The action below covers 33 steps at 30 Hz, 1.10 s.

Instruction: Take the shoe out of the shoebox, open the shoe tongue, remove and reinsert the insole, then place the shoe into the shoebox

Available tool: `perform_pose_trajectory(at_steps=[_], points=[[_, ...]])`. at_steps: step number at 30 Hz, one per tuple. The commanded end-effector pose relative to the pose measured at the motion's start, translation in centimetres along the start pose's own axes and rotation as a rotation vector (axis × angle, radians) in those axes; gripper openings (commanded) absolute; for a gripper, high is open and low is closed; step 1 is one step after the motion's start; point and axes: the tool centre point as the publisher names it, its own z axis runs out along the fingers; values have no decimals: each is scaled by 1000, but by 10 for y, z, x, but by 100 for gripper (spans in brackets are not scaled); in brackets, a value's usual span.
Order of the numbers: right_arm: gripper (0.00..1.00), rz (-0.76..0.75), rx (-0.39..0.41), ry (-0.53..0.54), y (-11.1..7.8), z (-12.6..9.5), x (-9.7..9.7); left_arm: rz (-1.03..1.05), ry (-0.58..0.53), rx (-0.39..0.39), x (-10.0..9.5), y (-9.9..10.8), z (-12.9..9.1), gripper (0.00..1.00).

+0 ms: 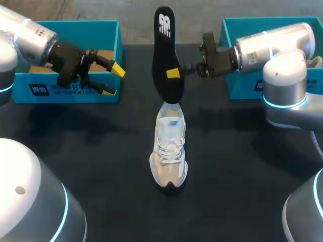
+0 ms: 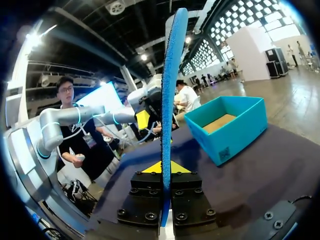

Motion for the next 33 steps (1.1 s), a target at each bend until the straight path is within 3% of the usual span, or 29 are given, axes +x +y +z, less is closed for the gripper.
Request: perform_pose_trajectory(at_steps=[1,23,33], points=[[0,10,-17,-1,-10,3,-2,-5,14,-2,2,9,10,100],[0,12,-24,-8,-34,0,-15,-58,36,-86,14,21,52,100],[0,13,-12,11,-38,2,-18,-63,49,-64,20,24,71,100]])
